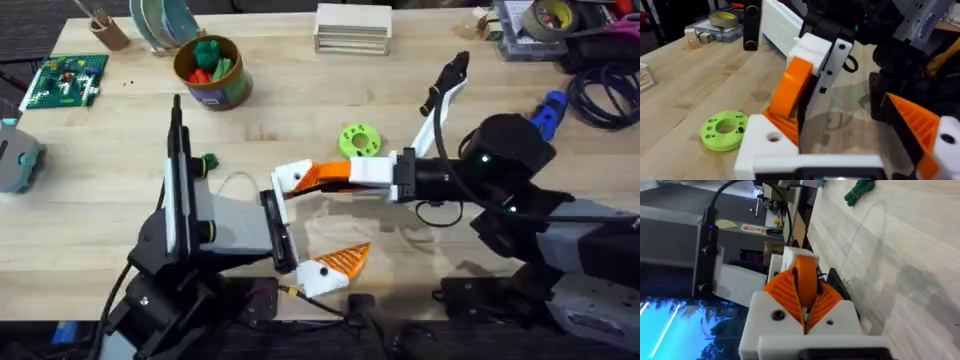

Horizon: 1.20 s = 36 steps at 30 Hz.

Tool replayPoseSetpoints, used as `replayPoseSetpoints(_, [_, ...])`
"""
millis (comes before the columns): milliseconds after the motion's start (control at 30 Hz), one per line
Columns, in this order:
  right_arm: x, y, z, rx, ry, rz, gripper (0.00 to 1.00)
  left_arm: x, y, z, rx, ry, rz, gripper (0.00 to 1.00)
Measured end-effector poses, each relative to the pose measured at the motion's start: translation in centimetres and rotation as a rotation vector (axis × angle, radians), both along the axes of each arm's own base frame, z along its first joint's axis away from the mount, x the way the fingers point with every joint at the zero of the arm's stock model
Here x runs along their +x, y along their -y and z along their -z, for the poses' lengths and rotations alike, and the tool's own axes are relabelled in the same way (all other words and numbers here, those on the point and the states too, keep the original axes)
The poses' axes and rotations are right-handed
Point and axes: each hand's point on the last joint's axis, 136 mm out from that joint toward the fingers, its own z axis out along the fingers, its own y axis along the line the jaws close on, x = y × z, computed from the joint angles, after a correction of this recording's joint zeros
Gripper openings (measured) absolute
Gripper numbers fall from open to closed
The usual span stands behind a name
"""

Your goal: Pick up the gripper from the table and insert it into the empty holder that is missing its gripper. Then pick up a screw, insert it into the mounting hole, and use the screwdriver to tighten it. Finally, clean up the table by picking up the vegetable and placing it into the bucket.

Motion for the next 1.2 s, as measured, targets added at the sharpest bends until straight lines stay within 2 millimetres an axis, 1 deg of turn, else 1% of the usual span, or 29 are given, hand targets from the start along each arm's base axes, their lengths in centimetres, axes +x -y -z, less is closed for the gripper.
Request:
replayPoseSetpoints(333, [0.1,0.0,0.0,-0.006,0.033,0.000,0.015,0.0,0.0,0.0,0.000,0.000,0.003,0.993])
replayPoseSetpoints(567, [0.7,-0.5,0.2,-0.014,0.030,-0.003,0.015,0.3,-0.1,0.0,-0.001,-0.010,-0.018,0.993])
replayPoseSetpoints(767, [0.5,-0.5,0.1,-0.011,0.029,-0.021,0.014,0.3,-0.1,0.0,-0.002,-0.011,-0.015,0.993])
replayPoseSetpoints(800, [0.4,-0.4,0.1,-0.010,0.030,-0.028,0.032,0.2,-0.1,0.0,-0.002,-0.011,-0.012,0.993])
replayPoseSetpoints(867, [0.3,-0.2,0.1,-0.007,0.027,-0.044,0.114,0.1,-0.1,0.0,-0.002,-0.011,-0.005,0.993])
replayPoseSetpoints(900, [0.2,-0.1,0.1,-0.006,0.023,-0.055,0.182,0.0,-0.1,0.0,-0.002,-0.010,0.001,0.993])
replayPoseSetpoints(933, [0.1,0.0,0.2,-0.006,0.020,-0.063,0.285,-0.3,0.0,0.0,-0.002,-0.009,0.017,0.993])
replayPoseSetpoints(967, [0.0,-0.1,0.2,-0.005,0.016,-0.078,0.413,-1.0,0.2,0.0,-0.003,-0.009,0.057,0.993])
replayPoseSetpoints(1033, [-0.2,-0.1,0.0,0.001,0.016,-0.107,0.569,-2.2,0.6,0.0,-0.003,-0.011,0.126,0.993])
replayPoseSetpoints(1100, [-0.2,0.2,-0.3,0.008,0.018,-0.124,0.690,-2.9,0.7,0.1,-0.003,-0.014,0.163,0.993])
replayPoseSetpoints(1200, [-0.3,0.6,-0.4,0.015,0.017,-0.142,0.836,-3.3,0.7,0.1,-0.003,-0.017,0.188,0.993])
